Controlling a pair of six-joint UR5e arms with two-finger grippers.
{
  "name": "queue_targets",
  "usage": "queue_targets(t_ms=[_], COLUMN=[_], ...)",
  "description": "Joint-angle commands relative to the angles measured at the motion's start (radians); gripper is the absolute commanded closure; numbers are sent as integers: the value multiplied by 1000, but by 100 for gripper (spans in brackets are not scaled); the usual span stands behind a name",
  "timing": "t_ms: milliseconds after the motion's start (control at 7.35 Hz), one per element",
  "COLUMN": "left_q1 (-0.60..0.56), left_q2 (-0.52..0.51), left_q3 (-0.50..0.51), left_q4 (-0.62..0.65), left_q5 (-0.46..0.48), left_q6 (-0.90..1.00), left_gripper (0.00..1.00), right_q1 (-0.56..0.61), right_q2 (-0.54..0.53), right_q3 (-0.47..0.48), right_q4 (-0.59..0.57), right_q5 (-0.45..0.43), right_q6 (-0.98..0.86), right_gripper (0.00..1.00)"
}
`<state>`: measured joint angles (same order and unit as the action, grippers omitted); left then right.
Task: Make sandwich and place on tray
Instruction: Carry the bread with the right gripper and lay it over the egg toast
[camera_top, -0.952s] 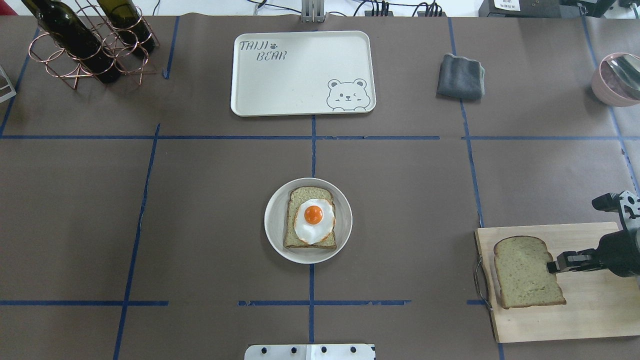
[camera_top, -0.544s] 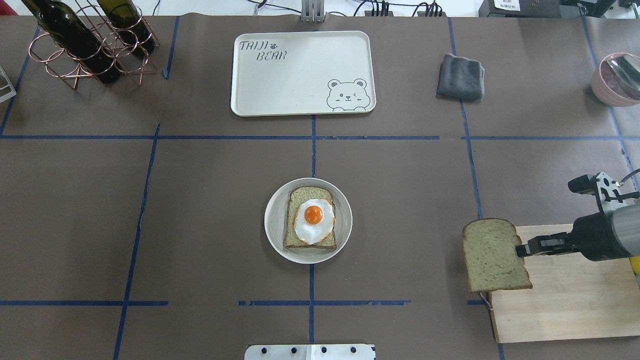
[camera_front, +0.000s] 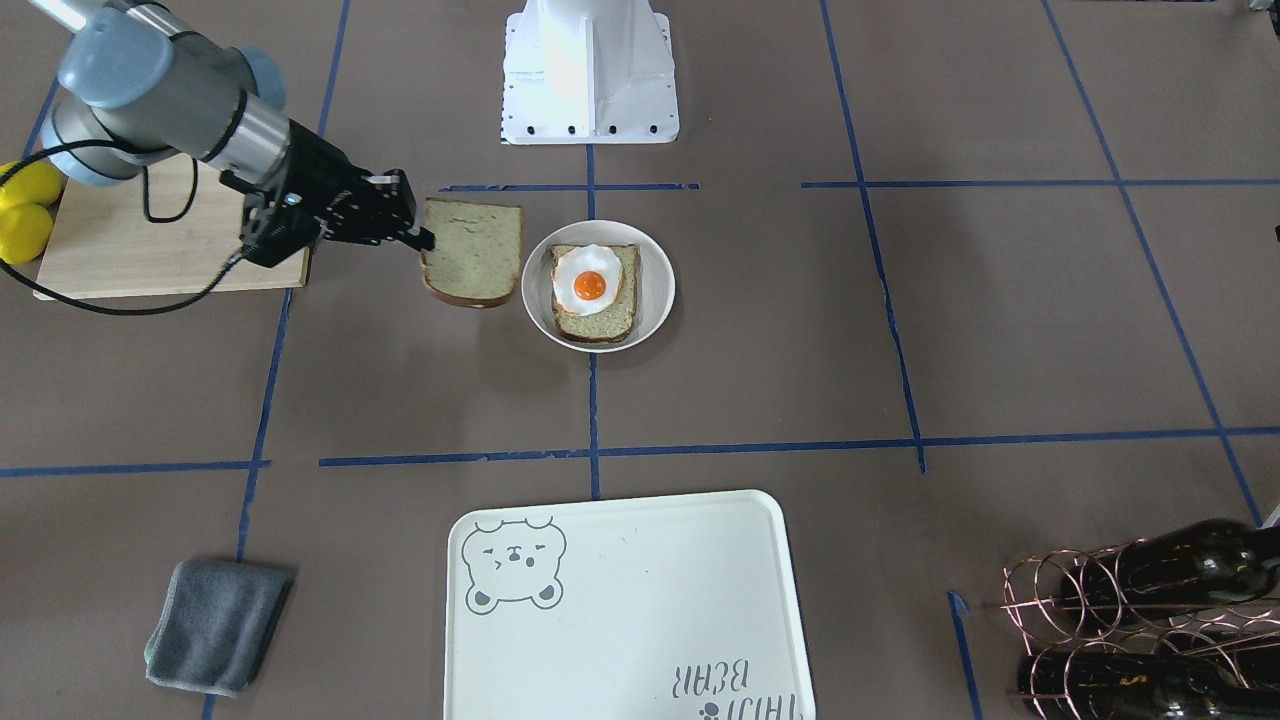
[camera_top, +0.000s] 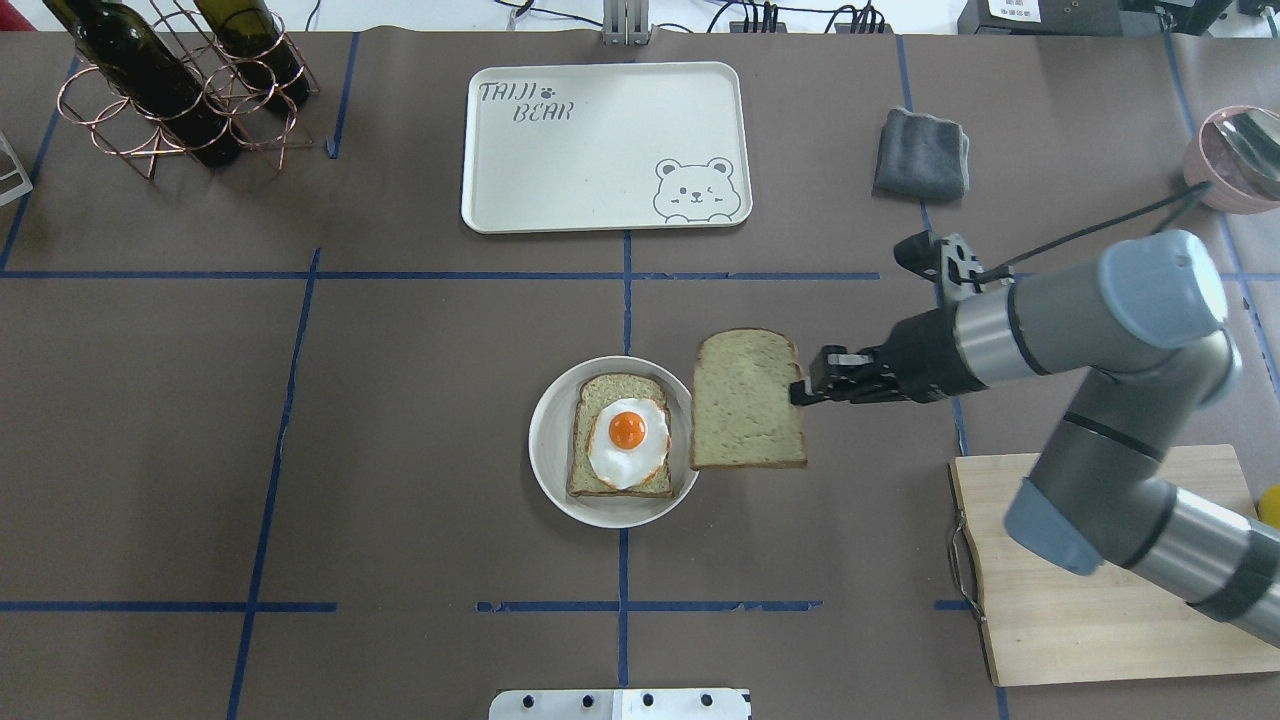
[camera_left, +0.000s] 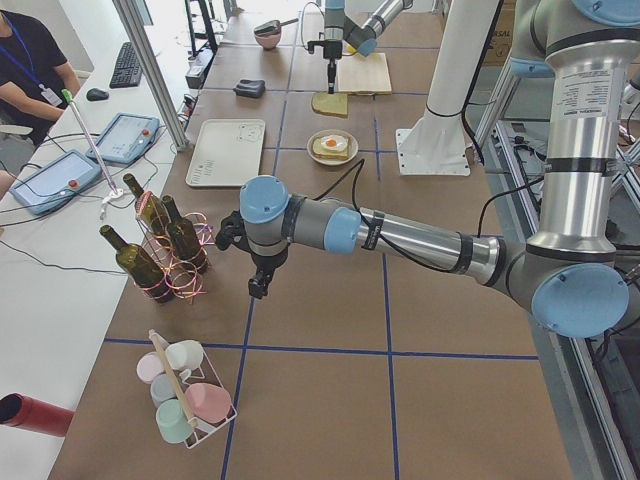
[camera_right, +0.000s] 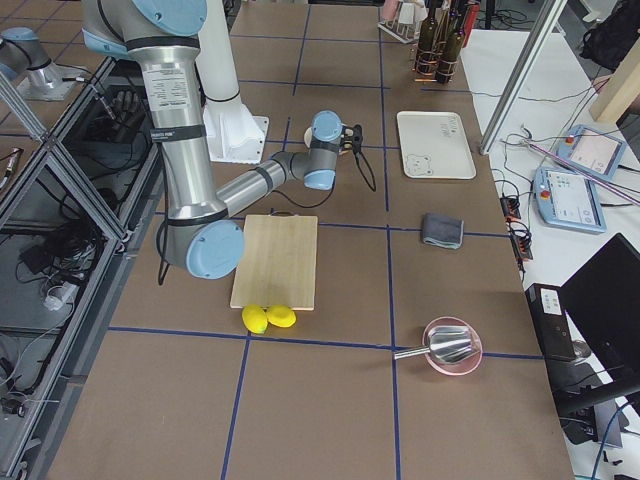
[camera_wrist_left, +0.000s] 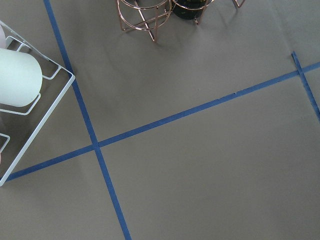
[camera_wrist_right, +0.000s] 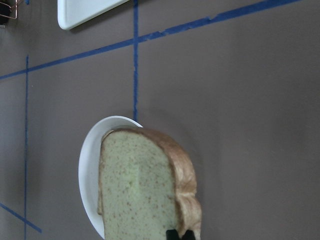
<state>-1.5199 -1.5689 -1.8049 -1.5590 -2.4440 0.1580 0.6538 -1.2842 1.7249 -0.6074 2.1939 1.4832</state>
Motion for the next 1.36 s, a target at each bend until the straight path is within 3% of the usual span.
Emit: queue_targets(t_ms=[0,272,952,1088,1224], left_q1=[0,0,0,0,0], left_q2=[6,7,17,17,17], left_q3=[-2,-22,-37,-42,-45], left_q4=[-1,-1,0,-1,0], left_q5=[0,0,-1,-1,-1], left_q6=[0,0,-2,-2,-3], left_gripper=[0,0,0,0,0], right_q1=[-69,-92,-112,-111,-111], right_q2=[167,224,218,214,217], right_q3=[-149,-210,-231,-231,-232], right_q4=[0,-31,-31,-29,-34], right_q5=[-16,-36,-34,-34,-36], right_q6=[75,74,77,81,91], right_gripper=[100,100,100,87,1])
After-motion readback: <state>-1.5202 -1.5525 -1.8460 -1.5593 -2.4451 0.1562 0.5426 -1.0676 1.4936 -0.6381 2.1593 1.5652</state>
